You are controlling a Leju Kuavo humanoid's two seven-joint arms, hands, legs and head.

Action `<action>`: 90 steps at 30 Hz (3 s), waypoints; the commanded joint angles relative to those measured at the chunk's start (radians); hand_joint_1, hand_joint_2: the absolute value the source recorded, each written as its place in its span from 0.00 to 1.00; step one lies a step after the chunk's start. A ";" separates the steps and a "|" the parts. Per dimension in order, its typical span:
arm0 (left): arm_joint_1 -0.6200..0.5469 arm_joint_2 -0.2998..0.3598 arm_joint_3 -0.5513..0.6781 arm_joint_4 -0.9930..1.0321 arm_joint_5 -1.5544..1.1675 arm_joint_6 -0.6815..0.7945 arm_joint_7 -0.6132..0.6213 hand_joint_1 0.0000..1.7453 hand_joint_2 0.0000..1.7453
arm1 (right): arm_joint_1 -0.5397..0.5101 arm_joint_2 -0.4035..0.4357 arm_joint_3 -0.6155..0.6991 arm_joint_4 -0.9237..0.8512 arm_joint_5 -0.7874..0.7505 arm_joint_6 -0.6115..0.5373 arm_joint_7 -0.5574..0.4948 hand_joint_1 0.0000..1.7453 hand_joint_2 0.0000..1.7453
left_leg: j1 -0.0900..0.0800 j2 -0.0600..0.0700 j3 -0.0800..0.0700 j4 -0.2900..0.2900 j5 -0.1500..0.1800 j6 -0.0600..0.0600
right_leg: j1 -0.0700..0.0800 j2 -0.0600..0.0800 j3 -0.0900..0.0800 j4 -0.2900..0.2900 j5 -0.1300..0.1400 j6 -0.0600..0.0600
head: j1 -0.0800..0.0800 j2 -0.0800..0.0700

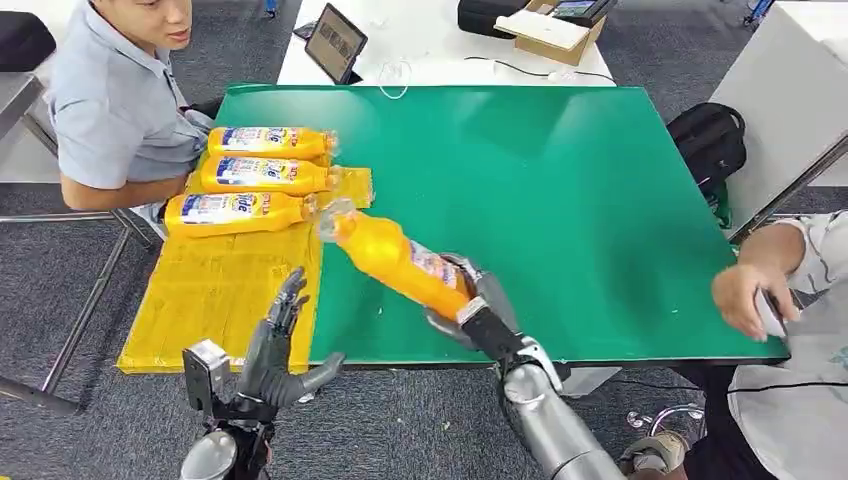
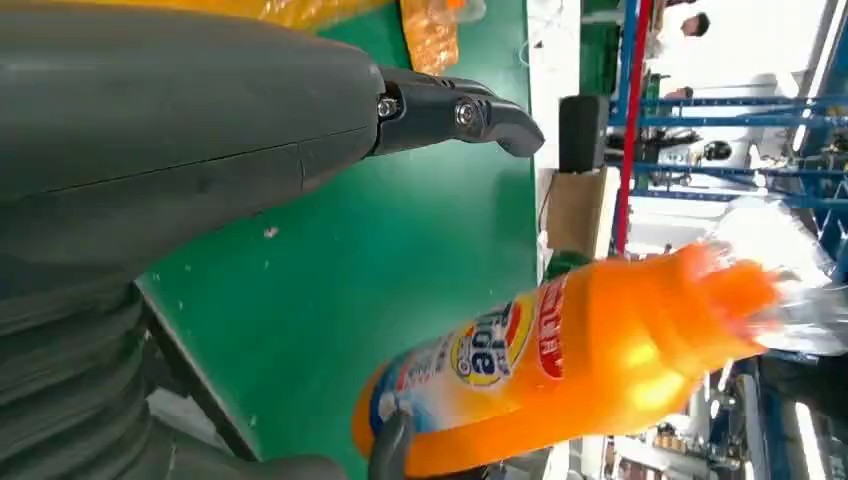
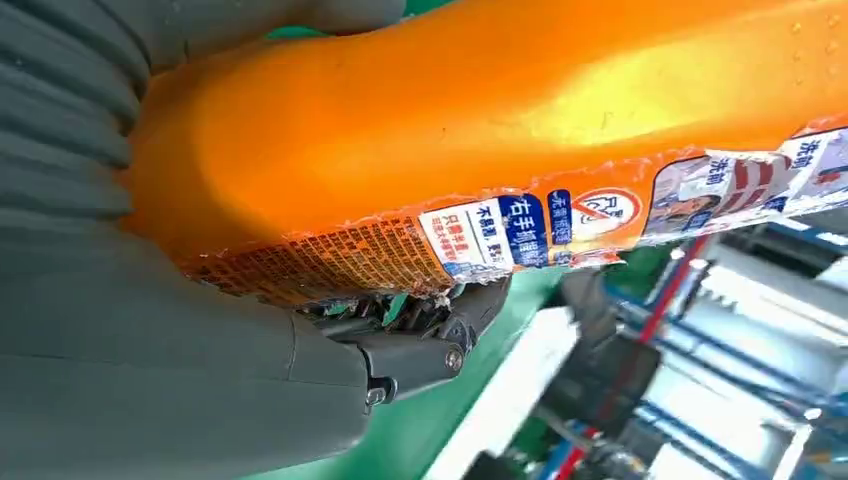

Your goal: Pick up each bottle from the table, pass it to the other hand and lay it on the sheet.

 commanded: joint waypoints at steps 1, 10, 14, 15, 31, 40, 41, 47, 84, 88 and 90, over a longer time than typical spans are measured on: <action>-0.063 0.007 -0.054 0.055 0.088 -0.099 -0.001 0.00 1.00 | -0.038 0.057 0.158 0.065 -0.021 0.017 0.000 0.86 1.00 | 0.000 0.001 0.002 0.000 -0.001 -0.001 | 0.001 0.001 0.001 0.000 -0.001 -0.001 | 0.000 0.000; -0.116 -0.002 -0.081 0.047 0.195 -0.146 0.017 0.00 1.00 | -0.059 0.084 0.396 0.174 -0.098 0.003 0.000 0.88 1.00 | 0.001 0.001 0.003 0.000 -0.001 -0.001 | 0.001 0.001 0.003 0.000 -0.001 -0.002 | 0.001 0.000; -0.126 0.012 -0.108 0.053 0.256 -0.191 0.046 0.00 1.00 | -0.070 0.093 0.481 0.218 -0.108 -0.045 0.000 0.87 1.00 | 0.001 0.000 0.005 0.000 -0.002 -0.001 | 0.001 0.000 0.005 0.000 -0.002 -0.002 | 0.000 0.000; -0.132 0.017 -0.117 0.064 0.255 -0.190 0.053 0.00 1.00 | -0.071 0.095 0.506 0.213 -0.111 -0.058 0.000 0.90 1.00 | 0.001 0.000 0.006 0.000 -0.002 -0.002 | 0.001 0.000 0.006 0.000 -0.002 -0.003 | 0.001 0.000; -0.181 0.049 -0.162 0.147 0.178 -0.120 0.094 1.00 1.00 | -0.106 0.102 0.589 0.252 -0.143 -0.164 0.000 0.00 1.00 | 0.001 0.000 0.004 0.000 -0.001 -0.001 | 0.001 0.000 0.004 0.000 -0.002 -0.002 | 0.000 0.000; -0.177 0.045 -0.129 0.141 0.200 -0.087 0.103 1.00 1.00 | -0.103 0.112 0.567 0.272 -0.153 -0.212 0.000 0.00 1.00 | 0.002 0.001 0.006 0.000 -0.003 -0.002 | 0.001 0.001 0.006 0.000 -0.003 -0.003 | 0.000 0.000; -0.177 0.042 -0.122 0.140 0.207 -0.081 0.106 1.00 1.00 | -0.102 0.113 0.564 0.273 -0.151 -0.223 0.000 0.00 0.00 | 0.001 0.001 0.003 -0.001 -0.001 -0.001 | 0.000 0.001 0.003 0.000 -0.001 -0.002 | 0.000 0.000; -0.211 0.051 -0.006 0.139 0.280 0.020 0.124 1.00 1.00 | -0.068 0.106 0.544 0.258 -0.149 -0.307 0.000 0.00 0.00 | 0.002 0.001 0.005 0.000 -0.003 -0.002 | 0.001 0.001 0.005 0.001 -0.003 -0.003 | 0.000 0.000; -0.553 0.265 -0.147 0.561 -0.793 0.340 0.256 1.00 1.00 | 0.039 0.084 0.499 0.036 -0.191 -0.400 0.000 0.00 0.00 | 0.003 -0.001 0.003 0.000 0.000 -0.003 | 0.002 -0.002 0.002 0.001 -0.002 -0.003 | 0.000 0.000; -0.616 0.241 -0.149 0.680 -0.856 0.346 0.261 1.00 1.00 | 0.062 0.083 0.502 -0.026 -0.195 -0.368 0.000 0.00 0.00 | 0.002 -0.002 0.001 0.000 0.001 -0.003 | 0.002 -0.002 0.000 0.001 -0.001 -0.002 | 0.001 0.000; -0.650 0.233 -0.141 0.752 -0.883 0.330 0.282 1.00 1.00 | 0.081 0.079 0.502 -0.080 -0.201 -0.334 0.000 0.00 0.00 | 0.003 -0.002 0.002 0.001 0.001 -0.003 | 0.002 -0.003 0.002 0.001 -0.002 -0.003 | 0.001 0.000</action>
